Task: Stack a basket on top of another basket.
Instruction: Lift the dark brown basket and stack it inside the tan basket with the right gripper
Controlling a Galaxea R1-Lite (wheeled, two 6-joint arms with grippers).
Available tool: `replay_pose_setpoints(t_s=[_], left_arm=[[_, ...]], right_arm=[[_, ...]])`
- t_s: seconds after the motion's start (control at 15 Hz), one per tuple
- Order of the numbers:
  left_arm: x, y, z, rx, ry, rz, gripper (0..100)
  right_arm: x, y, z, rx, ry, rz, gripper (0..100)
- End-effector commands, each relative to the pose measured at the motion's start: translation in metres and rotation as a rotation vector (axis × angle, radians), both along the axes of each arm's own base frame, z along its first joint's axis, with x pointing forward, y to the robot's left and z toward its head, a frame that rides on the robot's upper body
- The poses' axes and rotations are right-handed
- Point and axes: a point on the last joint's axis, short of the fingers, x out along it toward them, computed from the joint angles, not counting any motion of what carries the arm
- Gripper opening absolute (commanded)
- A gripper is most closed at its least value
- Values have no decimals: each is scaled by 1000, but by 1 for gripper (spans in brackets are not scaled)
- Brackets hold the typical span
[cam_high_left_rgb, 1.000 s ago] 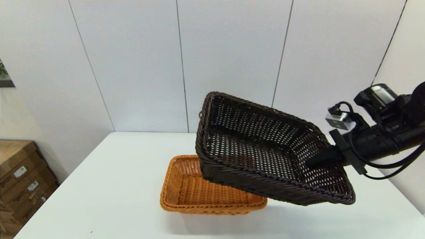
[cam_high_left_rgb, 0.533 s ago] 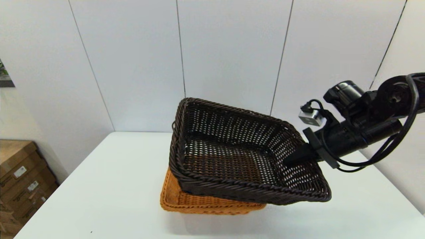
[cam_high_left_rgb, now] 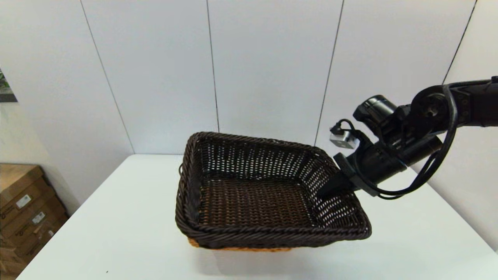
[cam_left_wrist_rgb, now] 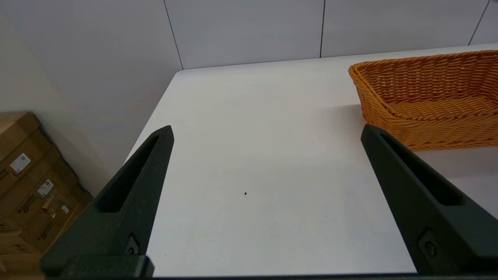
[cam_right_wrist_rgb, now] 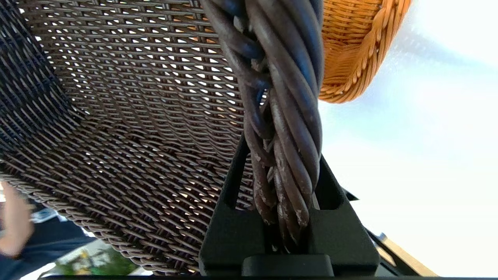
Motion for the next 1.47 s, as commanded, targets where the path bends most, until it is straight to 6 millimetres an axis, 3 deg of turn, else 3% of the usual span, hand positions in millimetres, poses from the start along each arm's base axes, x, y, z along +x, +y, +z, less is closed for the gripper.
replay_pose_setpoints(t_s=[0.07, 0.6, 1.47], left_arm=[[0, 0, 0, 0, 1, -1, 100], [0, 0, 0, 0, 1, 0, 100], [0, 0, 0, 0, 1, 0, 100]], right_arm=[[4, 6, -7, -51, 3, 6, 0], [10, 15, -9, -169, -51, -8, 0], [18, 21, -4, -197, -34, -21, 0]])
